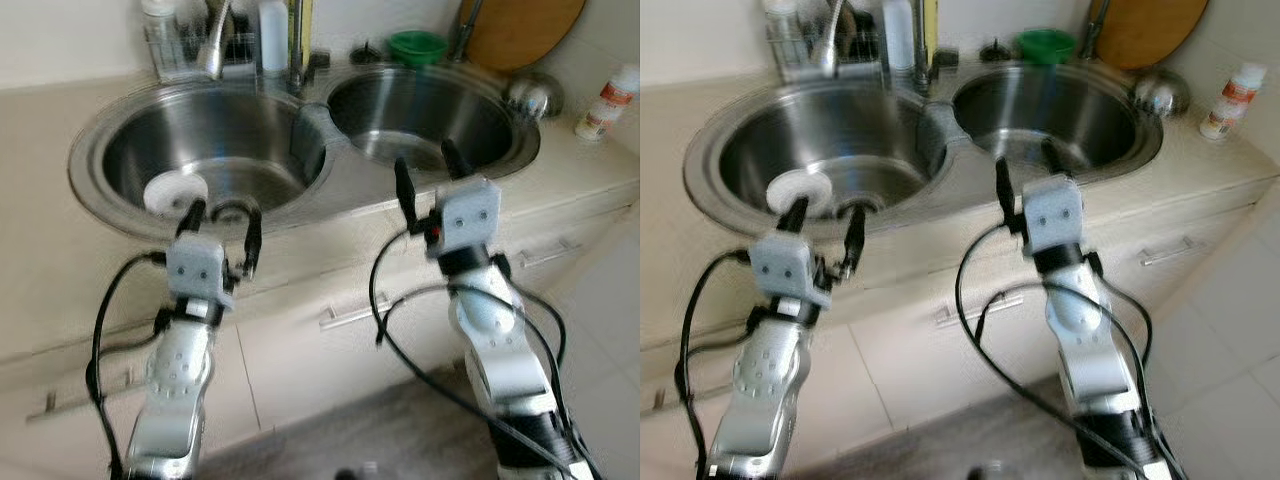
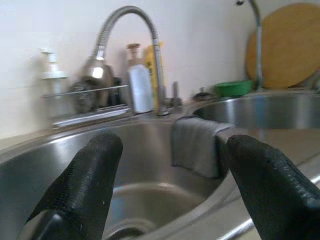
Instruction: Kitchen organization
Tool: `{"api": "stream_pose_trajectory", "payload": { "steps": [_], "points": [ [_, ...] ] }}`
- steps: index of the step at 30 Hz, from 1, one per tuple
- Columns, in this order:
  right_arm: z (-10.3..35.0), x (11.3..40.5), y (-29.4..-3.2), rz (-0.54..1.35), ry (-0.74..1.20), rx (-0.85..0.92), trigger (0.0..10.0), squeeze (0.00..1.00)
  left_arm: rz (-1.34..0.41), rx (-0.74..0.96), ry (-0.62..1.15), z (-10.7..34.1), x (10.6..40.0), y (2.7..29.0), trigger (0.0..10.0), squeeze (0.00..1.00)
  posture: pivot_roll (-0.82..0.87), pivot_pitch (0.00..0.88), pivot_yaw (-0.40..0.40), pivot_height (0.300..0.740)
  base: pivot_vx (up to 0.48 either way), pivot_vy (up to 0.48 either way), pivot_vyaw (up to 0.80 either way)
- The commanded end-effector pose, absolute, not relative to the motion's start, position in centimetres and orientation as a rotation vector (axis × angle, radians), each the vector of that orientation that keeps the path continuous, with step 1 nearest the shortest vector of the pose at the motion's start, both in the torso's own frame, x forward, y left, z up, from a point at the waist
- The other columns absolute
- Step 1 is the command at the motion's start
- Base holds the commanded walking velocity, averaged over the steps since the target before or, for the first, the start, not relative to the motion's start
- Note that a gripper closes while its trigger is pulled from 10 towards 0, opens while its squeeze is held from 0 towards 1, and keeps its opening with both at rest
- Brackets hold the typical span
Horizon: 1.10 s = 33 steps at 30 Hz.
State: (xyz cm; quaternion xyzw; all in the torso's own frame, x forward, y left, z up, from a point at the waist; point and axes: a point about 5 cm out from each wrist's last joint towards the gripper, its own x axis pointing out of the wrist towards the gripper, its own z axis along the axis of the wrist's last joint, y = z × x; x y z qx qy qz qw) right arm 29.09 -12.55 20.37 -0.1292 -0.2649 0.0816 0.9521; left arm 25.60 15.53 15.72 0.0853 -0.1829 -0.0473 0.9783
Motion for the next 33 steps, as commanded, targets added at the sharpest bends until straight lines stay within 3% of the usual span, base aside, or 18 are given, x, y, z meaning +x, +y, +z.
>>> {"api": "stream_pose_trajectory", "payload": {
  "steps": [1, 18, 30, 33],
  "points": [
    [20.89, 28.8, -12.7, 0.152, -0.568, -0.262, 10.0, 0.0, -0.119, 0.182, -0.38, 15.83, 25.52, 15.08, 10.0, 0.0, 0.03, 0.0, -0.033, 0.74, 0.0, 0.0, -0.8],
    [21.39, 28.57, -12.54, 0.149, -0.615, -0.26, 10.0, 0.0, -0.122, 0.204, -0.397, 16.1, 25.61, 15.07, 10.0, 0.0, 0.03, 0.008, -0.032, 0.74, 0.0, 0.0, -0.8],
    [21.52, 28.49, -12.7, 0.146, -0.63, -0.273, 10.0, 0.0, -0.123, 0.202, -0.403, 16.19, 25.6, 14.94, 10.0, 0.0, 0.03, 0.018, -0.037, 0.74, 0.0, 0.0, -0.07],
    [21.57, 28.48, -12.69, 0.146, -0.636, -0.274, 10.0, 0.0, -0.123, 0.2, -0.405, 16.18, 25.58, 14.96, 10.0, 0.0, 0.03, 0.02, -0.037, 0.74, 0.0, -0.344, -0.8]
  ]
}}
